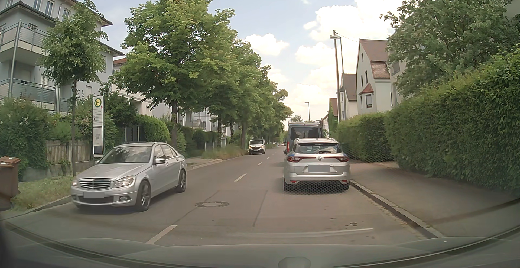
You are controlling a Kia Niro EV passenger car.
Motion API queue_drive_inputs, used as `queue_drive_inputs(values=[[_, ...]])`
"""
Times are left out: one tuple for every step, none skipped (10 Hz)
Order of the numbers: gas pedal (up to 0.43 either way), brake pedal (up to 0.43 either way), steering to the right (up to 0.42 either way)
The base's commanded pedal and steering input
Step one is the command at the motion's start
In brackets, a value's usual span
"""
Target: Follow the waypoints while adhering to traffic rules and regulations
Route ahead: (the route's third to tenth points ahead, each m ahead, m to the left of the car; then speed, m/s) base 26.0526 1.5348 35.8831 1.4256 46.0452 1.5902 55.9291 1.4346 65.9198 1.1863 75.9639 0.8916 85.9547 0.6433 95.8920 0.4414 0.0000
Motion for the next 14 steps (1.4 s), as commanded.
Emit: queue_drive_inputs(values=[[0.0,0.134,-0.016],[0.0,0.128,-0.016],[0.0,0.128,-0.016],[0.0,0.128,-0.016],[0.0,0.128,-0.016],[0.0,0.134,-0.016],[0.0,0.134,-0.016],[0.0,0.134,-0.017],[0.0,0.134,-0.017],[0.0,0.134,-0.017],[0.0,0.134,-0.017],[0.0,0.134,-0.017],[0.0,0.134,-0.017],[0.0,0.134,-0.018]])
